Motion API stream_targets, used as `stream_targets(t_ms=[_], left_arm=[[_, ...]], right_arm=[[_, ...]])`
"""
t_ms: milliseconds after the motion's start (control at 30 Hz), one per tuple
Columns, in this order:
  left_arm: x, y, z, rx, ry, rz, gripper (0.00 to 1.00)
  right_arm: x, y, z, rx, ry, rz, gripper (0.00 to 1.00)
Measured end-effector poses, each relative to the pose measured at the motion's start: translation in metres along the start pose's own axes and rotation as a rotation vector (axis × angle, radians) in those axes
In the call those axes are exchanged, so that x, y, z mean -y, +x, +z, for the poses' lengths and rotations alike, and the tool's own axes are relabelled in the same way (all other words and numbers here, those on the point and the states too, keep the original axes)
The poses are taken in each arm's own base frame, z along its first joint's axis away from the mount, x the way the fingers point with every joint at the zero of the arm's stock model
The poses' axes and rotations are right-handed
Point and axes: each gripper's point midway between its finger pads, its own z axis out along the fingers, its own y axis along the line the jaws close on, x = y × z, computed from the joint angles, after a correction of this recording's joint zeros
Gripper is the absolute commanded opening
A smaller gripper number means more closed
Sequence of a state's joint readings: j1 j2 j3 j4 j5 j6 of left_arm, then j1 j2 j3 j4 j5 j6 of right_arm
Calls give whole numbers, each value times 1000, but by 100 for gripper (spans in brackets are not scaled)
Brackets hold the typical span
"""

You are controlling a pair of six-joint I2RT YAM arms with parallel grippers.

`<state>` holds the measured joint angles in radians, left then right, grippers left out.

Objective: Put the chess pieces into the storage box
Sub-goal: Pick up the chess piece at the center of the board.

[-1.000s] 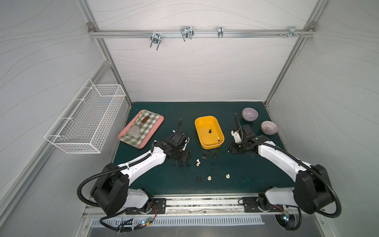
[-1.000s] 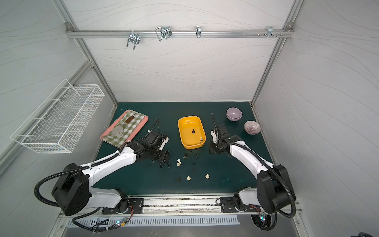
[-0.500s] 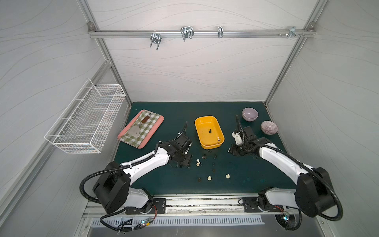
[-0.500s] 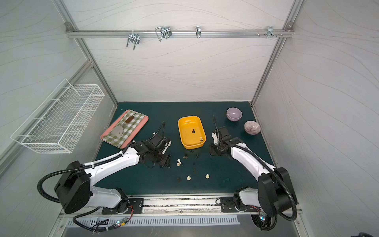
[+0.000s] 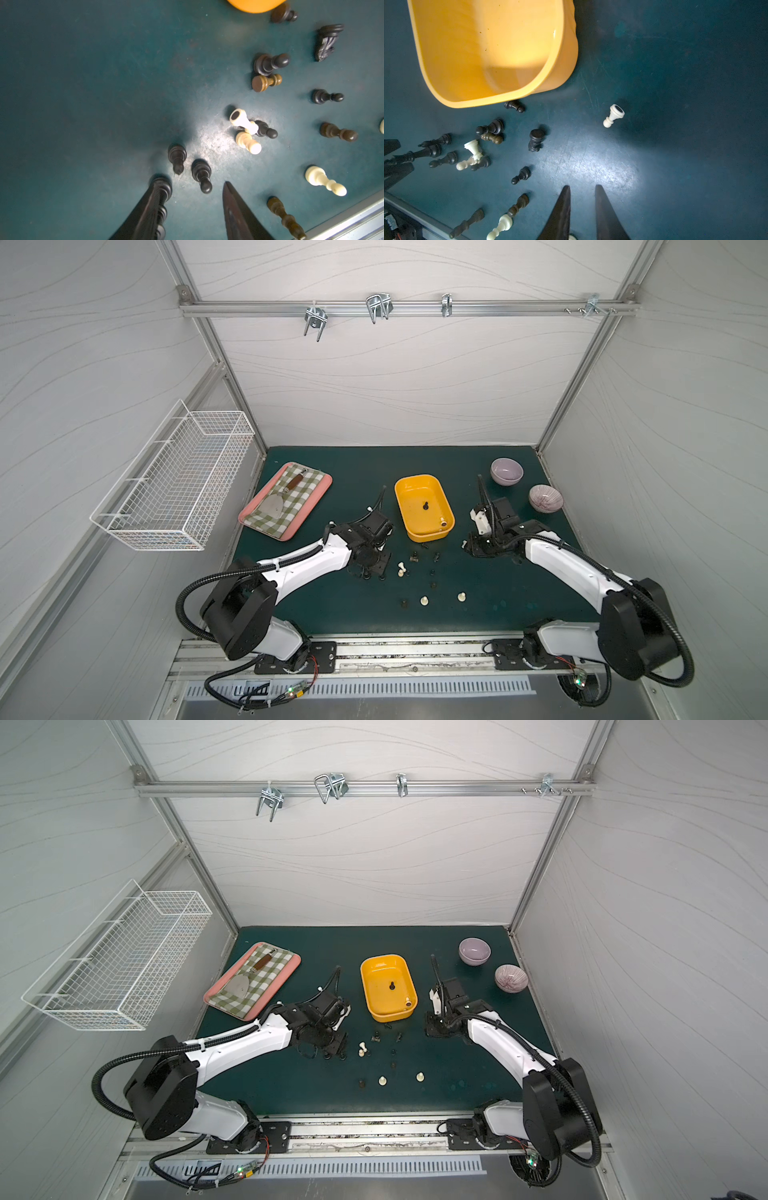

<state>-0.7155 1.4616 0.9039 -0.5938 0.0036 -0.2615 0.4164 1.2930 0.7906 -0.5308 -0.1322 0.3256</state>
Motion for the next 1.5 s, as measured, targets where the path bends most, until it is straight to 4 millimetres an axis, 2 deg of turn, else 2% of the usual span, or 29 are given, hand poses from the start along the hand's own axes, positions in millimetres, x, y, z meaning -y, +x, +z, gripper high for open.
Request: stream_targets(t_ms=[467,1500], left_arm=[[-1,-2,5,-12,-12,7,41],[-3,1,11,-34,-23,12,29]], right_arm=[[0,1,1,-3,0,1,24],[1,2,3,-9,-1,3,24]])
